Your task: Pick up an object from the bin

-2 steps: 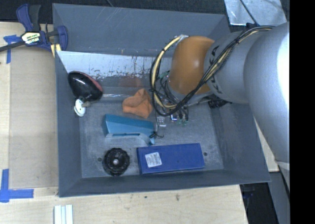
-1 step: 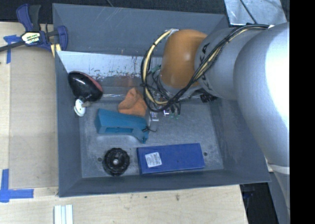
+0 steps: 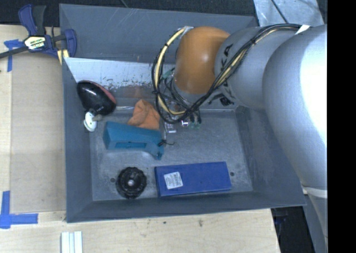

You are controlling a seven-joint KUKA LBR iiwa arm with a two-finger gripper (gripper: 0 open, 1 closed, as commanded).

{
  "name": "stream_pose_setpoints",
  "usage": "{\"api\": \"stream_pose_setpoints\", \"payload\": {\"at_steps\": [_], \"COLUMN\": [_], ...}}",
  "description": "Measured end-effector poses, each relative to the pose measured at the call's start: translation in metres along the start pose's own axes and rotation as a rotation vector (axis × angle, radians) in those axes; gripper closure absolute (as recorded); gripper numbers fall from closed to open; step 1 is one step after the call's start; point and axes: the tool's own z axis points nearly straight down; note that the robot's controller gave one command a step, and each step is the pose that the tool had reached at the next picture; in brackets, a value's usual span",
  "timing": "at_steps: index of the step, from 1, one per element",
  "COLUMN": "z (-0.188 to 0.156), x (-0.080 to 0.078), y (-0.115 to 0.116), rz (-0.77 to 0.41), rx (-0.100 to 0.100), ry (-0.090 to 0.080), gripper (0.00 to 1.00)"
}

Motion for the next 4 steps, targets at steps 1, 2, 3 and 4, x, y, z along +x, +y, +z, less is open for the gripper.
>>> {"api": "stream_pose_setpoints", "payload": {"at_steps": [1, 2, 3, 4], "z": [0.006, -0.018, -0.037, -0.019], "x": [0.01, 0.007, 0.016, 0.0], "y": [0.016, 0.03, 0.04, 0.047], "rz": [0.116, 0.085, 0.118, 0.089], "rx": [0.0, 0.0, -0.003, -0.003], "ry": [-0.001, 0.004, 0.001, -0.002], "gripper": [0.0, 0.0, 0.0, 0.0]}}
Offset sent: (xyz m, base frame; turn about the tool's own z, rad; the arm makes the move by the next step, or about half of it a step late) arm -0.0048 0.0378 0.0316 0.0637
